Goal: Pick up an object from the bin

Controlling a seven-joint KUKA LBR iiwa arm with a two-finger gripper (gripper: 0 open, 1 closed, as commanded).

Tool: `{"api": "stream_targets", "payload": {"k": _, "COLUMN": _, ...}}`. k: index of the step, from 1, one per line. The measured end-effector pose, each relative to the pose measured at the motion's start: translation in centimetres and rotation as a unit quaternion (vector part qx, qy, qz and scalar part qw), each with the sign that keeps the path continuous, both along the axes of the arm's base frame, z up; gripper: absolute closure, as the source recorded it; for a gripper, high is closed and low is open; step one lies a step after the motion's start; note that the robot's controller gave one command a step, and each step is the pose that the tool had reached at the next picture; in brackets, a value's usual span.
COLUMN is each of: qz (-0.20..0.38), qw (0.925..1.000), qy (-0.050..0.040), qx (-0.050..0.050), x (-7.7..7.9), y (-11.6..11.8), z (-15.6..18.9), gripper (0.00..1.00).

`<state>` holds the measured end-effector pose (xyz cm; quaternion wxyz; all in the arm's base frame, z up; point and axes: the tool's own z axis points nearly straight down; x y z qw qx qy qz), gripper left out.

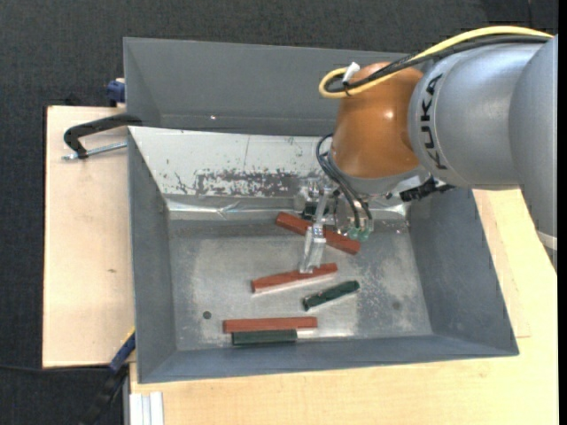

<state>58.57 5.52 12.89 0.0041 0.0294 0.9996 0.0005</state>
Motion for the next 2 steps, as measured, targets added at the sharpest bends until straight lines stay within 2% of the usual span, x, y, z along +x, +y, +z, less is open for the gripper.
{"api": "stream_targets", "payload": {"k": 1, "qz": -0.057, "qw": 0.9984, "qy": 0.0028, "qx": 0.001, "x": -0.2, "y": -1.0, "z": -5.1, "gripper": 0.00}}
{"api": "stream_targets", "payload": {"k": 2, "qz": 0.008, "qw": 0.9999, "qy": -0.0104, "qx": -0.001, "x": -3.3, "y": -0.2, "z": -5.3, "gripper": 0.00}}
